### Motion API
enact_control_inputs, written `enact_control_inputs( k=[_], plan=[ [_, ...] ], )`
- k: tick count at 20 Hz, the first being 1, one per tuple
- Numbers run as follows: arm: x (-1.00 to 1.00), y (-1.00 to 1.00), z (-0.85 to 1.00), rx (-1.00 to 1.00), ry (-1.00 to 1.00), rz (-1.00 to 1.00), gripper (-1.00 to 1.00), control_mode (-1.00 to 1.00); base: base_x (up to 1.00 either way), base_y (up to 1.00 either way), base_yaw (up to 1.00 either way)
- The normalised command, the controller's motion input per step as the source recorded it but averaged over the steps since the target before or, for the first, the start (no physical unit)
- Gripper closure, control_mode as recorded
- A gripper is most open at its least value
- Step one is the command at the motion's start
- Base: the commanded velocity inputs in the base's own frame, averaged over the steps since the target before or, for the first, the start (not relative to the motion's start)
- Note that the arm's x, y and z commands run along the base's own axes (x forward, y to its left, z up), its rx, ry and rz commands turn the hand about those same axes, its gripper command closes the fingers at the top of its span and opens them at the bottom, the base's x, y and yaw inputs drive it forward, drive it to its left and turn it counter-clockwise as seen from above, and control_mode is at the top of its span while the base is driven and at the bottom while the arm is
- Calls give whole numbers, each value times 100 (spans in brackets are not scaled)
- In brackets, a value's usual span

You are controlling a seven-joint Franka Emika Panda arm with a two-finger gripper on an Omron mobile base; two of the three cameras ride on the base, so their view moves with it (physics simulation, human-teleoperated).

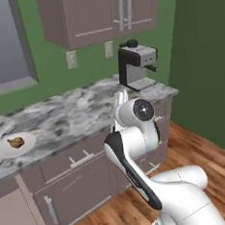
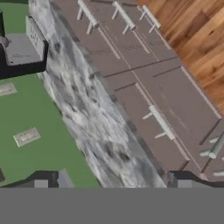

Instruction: Pick up the knife from the drawer and place it on the cutting board. Then place the meat from the plate to the cutting board.

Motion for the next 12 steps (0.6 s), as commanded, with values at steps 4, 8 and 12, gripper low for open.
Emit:
enact_control_inputs(
  k=[4, 8, 12],
  plan=[
    [0, 0, 0, 0, 0, 0, -100, 100, 100, -9, 41],
    [0, 0, 0, 0, 0, 0, -100, 100, 100, 23, 18],
    [0, 0, 0, 0, 0, 0, -100, 100, 100, 45, 8]
  ],
)
